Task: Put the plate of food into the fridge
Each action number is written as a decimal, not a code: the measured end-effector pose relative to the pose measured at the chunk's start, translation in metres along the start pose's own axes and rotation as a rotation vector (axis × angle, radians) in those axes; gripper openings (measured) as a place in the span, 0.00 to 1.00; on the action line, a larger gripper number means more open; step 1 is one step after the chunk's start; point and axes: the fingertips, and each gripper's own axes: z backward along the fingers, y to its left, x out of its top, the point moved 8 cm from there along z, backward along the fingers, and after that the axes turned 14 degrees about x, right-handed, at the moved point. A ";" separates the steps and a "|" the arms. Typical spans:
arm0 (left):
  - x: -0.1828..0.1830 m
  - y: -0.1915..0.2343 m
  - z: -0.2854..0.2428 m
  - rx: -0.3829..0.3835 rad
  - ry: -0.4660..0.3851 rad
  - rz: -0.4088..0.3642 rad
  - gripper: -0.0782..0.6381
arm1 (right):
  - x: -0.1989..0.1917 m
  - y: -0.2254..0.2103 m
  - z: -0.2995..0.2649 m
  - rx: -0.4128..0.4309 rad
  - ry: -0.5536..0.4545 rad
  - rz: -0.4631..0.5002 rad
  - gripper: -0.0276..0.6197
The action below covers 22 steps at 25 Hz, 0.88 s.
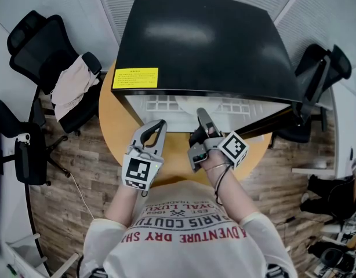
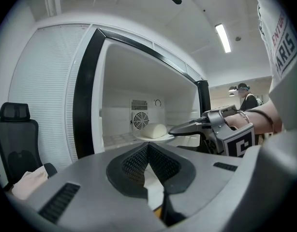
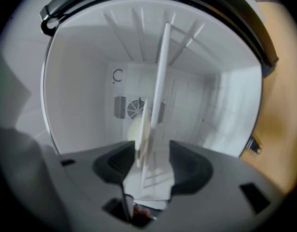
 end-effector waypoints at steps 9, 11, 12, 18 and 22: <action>0.003 -0.004 0.010 0.002 -0.013 0.003 0.15 | -0.004 0.012 0.020 0.016 0.025 0.044 0.20; 0.003 -0.007 0.013 -0.002 -0.016 0.008 0.15 | -0.004 0.015 0.027 0.019 0.029 0.065 0.11; 0.003 -0.008 0.015 -0.005 -0.017 0.009 0.15 | -0.005 0.016 0.030 0.023 0.036 0.077 0.10; 0.003 -0.018 0.026 -0.018 -0.021 0.017 0.15 | -0.009 0.027 0.051 0.022 0.121 0.335 0.09; 0.003 -0.023 0.032 -0.021 -0.023 0.019 0.15 | -0.008 0.041 0.055 0.080 0.206 0.677 0.09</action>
